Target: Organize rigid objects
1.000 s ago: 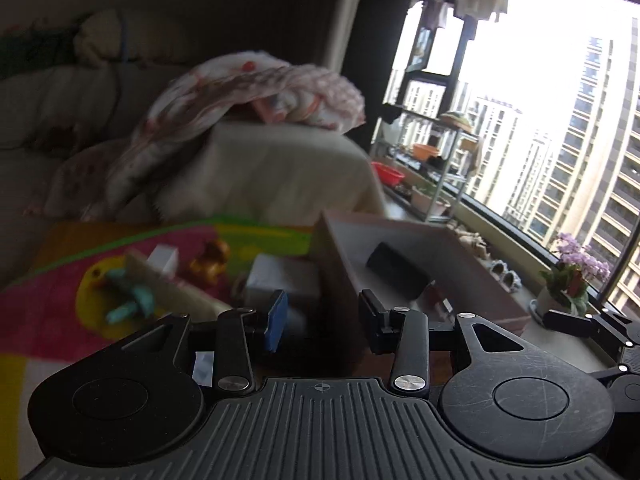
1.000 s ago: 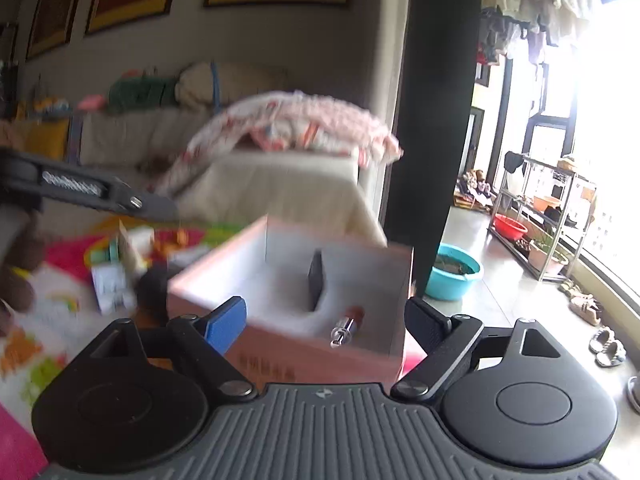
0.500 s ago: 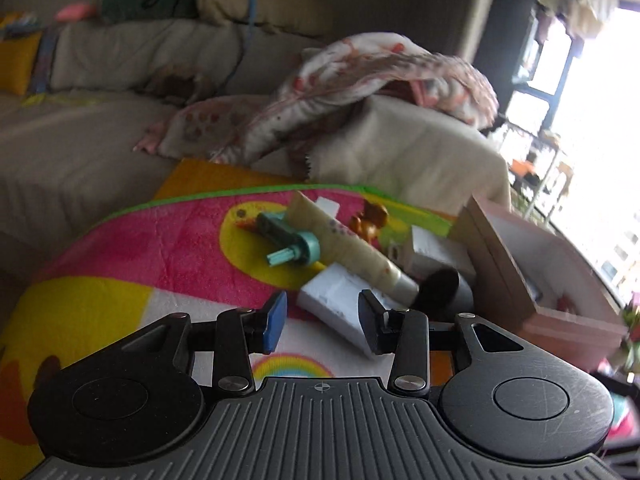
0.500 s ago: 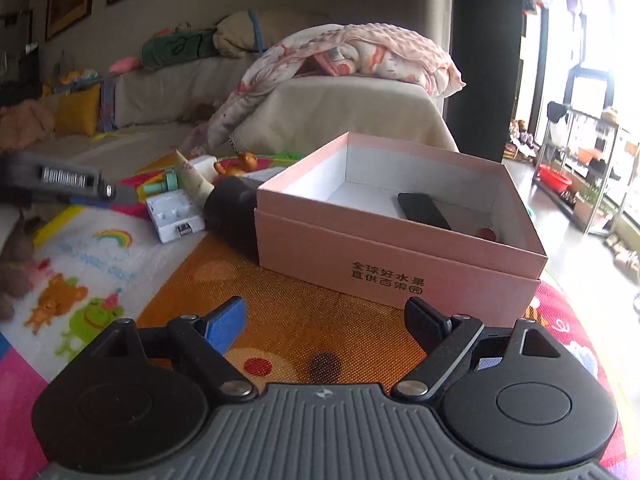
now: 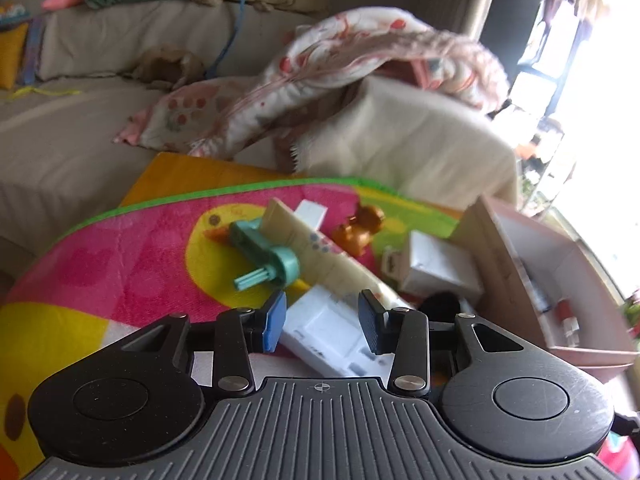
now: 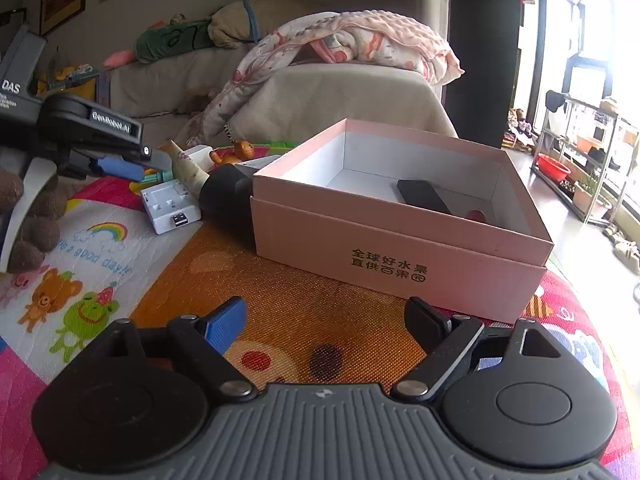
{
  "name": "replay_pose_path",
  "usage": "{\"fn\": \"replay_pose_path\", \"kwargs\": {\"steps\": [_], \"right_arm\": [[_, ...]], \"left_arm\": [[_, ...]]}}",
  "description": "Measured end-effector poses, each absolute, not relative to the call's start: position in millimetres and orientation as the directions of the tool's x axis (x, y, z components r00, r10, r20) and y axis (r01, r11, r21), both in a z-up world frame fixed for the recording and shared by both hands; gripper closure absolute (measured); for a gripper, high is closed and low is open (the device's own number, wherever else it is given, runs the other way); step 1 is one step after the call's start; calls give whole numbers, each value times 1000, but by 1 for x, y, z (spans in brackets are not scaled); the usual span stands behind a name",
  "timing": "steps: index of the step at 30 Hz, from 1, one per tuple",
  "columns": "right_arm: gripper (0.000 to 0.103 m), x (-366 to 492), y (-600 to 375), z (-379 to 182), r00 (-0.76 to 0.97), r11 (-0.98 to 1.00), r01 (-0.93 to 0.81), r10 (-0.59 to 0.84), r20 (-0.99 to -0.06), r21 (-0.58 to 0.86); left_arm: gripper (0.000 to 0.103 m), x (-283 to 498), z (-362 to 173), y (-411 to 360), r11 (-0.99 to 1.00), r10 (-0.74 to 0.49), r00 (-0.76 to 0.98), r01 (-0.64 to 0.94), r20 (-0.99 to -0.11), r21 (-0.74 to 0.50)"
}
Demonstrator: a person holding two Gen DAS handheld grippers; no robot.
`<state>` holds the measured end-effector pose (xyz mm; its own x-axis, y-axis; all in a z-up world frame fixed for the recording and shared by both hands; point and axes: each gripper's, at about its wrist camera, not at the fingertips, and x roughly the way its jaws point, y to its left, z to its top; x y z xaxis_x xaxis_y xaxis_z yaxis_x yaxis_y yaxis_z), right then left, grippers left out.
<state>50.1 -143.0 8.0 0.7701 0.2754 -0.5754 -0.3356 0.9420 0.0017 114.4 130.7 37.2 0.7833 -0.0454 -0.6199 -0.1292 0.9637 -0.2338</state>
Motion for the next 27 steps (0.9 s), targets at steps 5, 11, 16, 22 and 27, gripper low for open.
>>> {"fn": "replay_pose_path", "kwargs": {"steps": [5, 11, 16, 22, 27], "right_arm": [[16, 52, -144, 7, 759, 942, -336, 279, -588, 13], [16, 53, -144, 6, 753, 941, -337, 284, -594, 22], [16, 55, -145, 6, 748, 941, -337, 285, -599, 26], [16, 55, -147, 6, 748, 941, -335, 292, -597, 40], [16, 55, -148, 6, 746, 940, -337, 300, -594, 51]], "left_arm": [[59, 129, 34, 133, 956, -57, 771, -141, -634, -258], [59, 147, 46, 131, 945, -56, 780, -160, -623, -286], [61, 173, 43, 126, 960, 35, 778, -200, -627, -195], [66, 177, 36, 113, 988, 6, 758, -104, -652, -112], [66, 145, 28, 116, 992, -59, 748, -30, -661, -123]]}}
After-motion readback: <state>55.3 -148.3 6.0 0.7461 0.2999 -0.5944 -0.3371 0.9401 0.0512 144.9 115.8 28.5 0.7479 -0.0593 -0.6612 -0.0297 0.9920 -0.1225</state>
